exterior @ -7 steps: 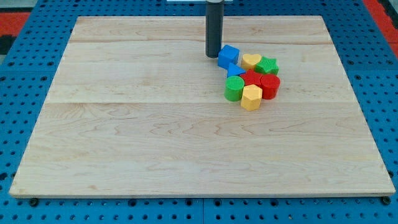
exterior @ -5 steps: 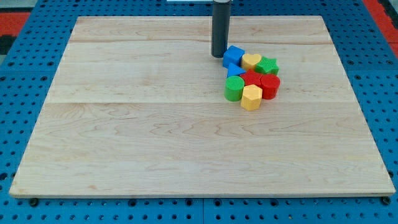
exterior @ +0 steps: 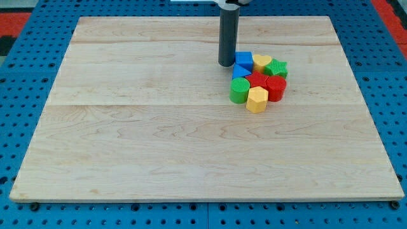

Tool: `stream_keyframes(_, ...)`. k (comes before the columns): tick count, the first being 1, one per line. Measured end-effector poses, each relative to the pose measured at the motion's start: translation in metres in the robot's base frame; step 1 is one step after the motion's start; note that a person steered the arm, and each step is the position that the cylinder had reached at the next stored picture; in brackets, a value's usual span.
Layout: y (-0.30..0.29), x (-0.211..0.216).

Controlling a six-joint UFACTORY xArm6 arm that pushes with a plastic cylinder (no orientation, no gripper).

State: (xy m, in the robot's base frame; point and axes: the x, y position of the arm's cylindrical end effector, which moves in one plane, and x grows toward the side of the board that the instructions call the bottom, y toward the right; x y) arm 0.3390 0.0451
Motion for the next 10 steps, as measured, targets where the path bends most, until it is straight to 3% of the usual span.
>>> stream_keyframes(2, -0.012, -0.012)
stream_keyframes(5, -0.012, -0.074)
stream_keyframes(10, 0.020, -0.059)
